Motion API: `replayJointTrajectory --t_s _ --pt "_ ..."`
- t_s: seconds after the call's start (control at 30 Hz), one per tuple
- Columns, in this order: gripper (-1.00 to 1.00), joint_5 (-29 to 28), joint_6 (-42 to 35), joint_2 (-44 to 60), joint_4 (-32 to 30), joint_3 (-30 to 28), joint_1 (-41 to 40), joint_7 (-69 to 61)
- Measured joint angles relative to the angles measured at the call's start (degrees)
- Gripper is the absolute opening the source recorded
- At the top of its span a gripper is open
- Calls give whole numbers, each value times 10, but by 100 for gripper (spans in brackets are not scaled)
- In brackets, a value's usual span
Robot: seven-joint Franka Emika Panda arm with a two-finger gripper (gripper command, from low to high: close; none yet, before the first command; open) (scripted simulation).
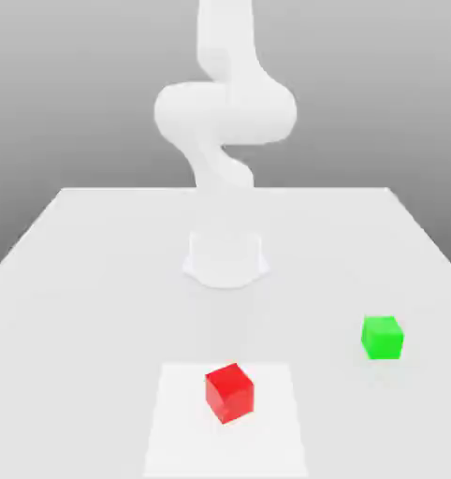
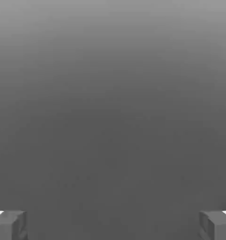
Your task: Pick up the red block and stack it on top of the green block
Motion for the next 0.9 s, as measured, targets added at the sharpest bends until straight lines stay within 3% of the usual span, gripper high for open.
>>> replayJointTrajectory --t_s 0.4,0.53,0.63,0.87,0.9 --pt "0 -70 148 264 -144 -6 -3 -111" --pt "0 -48 198 345 -191 -18 7 -180" --pt "0 3 237 403 -227 -15 14 -255" --pt "0 26 343 531 -221 -9 12 -284" --pt "-100 25 358 548 -219 -9 12 -284"
